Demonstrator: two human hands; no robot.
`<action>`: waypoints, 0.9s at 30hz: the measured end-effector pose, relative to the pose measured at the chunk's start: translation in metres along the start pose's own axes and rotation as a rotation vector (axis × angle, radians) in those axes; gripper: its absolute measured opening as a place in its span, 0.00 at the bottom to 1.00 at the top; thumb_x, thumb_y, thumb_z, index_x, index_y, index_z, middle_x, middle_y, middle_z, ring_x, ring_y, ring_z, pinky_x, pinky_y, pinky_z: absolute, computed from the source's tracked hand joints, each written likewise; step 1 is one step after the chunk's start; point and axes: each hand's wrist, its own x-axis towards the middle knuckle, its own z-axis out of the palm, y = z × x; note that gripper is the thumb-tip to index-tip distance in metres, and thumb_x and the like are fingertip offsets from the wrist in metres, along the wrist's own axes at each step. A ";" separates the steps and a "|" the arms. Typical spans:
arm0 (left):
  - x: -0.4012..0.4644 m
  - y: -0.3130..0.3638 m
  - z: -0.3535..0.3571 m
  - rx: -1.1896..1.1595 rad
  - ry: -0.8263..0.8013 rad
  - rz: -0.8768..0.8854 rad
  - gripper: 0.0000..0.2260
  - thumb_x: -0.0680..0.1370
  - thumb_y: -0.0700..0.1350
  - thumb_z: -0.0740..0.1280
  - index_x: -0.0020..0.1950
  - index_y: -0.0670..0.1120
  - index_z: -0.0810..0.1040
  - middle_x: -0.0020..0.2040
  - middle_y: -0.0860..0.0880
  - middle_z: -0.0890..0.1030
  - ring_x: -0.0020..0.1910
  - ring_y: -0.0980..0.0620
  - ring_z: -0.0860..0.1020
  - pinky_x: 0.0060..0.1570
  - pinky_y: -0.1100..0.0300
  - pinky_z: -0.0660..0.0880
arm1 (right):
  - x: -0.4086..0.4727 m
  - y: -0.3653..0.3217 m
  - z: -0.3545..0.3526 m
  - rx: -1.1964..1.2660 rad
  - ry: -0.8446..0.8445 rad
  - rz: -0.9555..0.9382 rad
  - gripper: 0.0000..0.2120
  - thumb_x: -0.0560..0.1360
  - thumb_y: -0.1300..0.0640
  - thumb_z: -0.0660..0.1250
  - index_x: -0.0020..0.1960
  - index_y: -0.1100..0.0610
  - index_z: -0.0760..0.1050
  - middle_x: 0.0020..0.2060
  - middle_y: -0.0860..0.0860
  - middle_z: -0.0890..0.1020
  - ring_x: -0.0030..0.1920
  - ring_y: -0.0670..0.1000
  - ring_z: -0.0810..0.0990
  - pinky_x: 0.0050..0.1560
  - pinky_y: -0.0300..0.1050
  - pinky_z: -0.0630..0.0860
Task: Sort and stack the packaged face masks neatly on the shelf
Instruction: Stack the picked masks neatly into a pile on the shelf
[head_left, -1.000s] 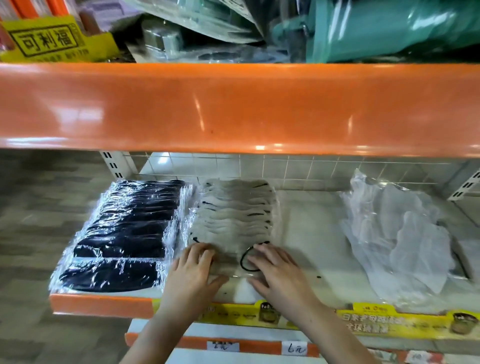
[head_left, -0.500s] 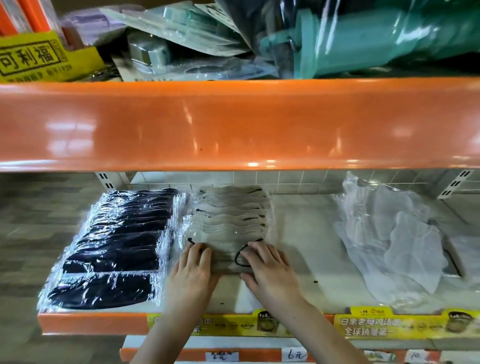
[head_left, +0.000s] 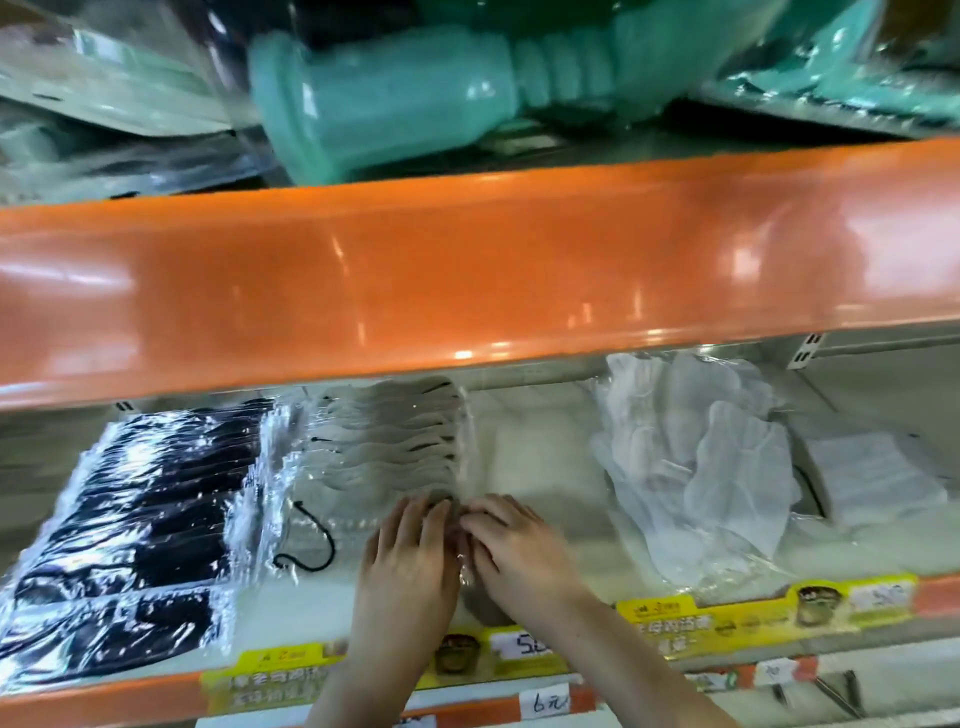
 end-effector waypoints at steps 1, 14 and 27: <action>0.003 0.010 0.003 -0.016 -0.005 0.011 0.18 0.71 0.47 0.57 0.52 0.43 0.81 0.53 0.46 0.82 0.54 0.44 0.81 0.47 0.51 0.78 | -0.002 0.009 -0.006 0.017 0.014 0.023 0.12 0.69 0.54 0.59 0.46 0.50 0.80 0.46 0.45 0.80 0.44 0.48 0.80 0.42 0.39 0.78; 0.046 0.153 0.059 -0.289 -0.148 0.199 0.18 0.69 0.47 0.57 0.53 0.46 0.80 0.52 0.49 0.82 0.54 0.47 0.80 0.46 0.56 0.79 | -0.063 0.142 -0.109 -0.050 0.086 0.316 0.11 0.71 0.61 0.63 0.51 0.52 0.77 0.48 0.47 0.79 0.49 0.53 0.79 0.47 0.51 0.77; 0.071 0.276 0.102 -0.205 -0.311 0.202 0.21 0.70 0.56 0.57 0.54 0.47 0.79 0.51 0.46 0.83 0.51 0.42 0.82 0.44 0.49 0.79 | -0.101 0.210 -0.159 -0.135 0.223 0.646 0.19 0.68 0.64 0.58 0.57 0.63 0.76 0.51 0.61 0.76 0.50 0.65 0.75 0.46 0.56 0.76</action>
